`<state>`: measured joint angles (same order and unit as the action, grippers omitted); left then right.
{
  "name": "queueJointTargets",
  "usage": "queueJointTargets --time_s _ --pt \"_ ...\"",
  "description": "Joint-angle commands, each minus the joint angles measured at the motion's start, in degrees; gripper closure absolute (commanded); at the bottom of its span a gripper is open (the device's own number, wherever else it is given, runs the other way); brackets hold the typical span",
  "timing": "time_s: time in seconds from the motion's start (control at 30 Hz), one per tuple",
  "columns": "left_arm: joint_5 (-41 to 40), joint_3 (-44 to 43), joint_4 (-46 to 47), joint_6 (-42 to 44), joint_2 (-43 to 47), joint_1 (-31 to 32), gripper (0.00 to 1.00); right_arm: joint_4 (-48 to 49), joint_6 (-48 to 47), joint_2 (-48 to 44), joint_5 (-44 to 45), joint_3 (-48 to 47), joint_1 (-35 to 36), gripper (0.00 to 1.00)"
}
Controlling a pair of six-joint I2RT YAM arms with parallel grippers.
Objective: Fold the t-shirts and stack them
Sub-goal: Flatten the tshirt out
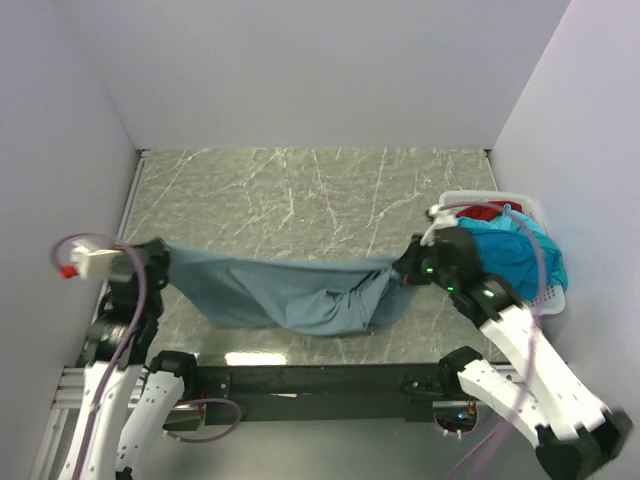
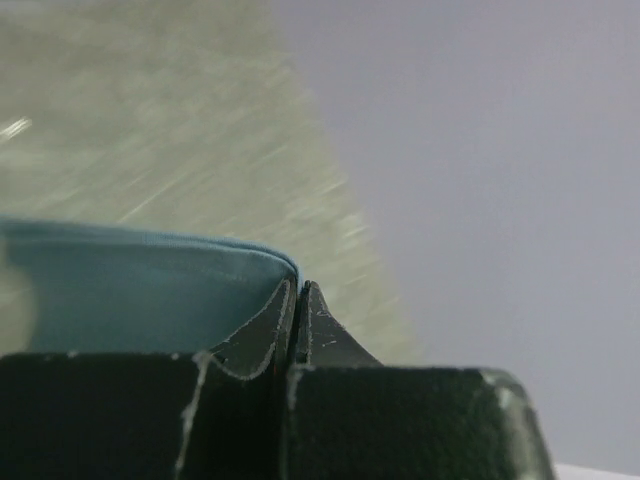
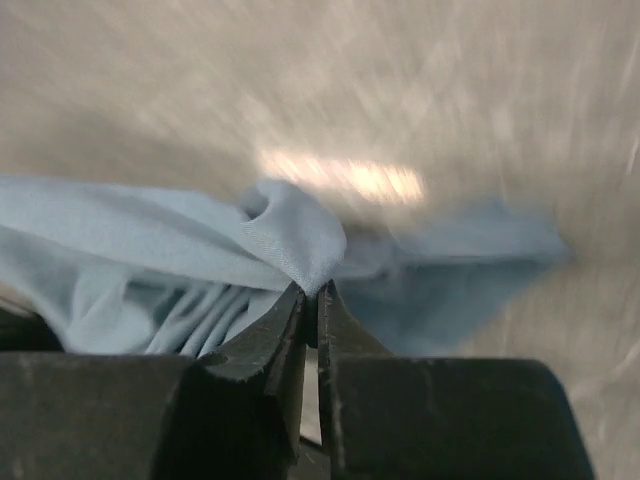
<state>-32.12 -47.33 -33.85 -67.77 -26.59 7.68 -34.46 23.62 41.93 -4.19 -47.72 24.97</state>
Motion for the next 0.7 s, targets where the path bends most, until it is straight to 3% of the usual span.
queueJointTargets --time_s 0.0,0.13,0.4,0.67 --pt "3.55 7.22 -4.38 -2.45 -3.20 -0.30 0.99 2.28 3.36 6.47 0.93 7.19 -0.10 0.88" --pt "3.73 11.55 -3.25 -2.64 -4.26 -0.30 0.99 5.45 1.79 13.07 1.28 9.76 -0.19 0.80" --pt "2.41 12.09 -3.68 -1.14 -3.73 -0.30 0.99 4.67 -1.82 21.25 4.10 5.63 -0.10 0.46" --pt "2.94 12.52 -2.89 -0.17 -3.29 -0.30 0.99 7.21 -5.07 21.61 3.23 3.60 0.25 0.42"
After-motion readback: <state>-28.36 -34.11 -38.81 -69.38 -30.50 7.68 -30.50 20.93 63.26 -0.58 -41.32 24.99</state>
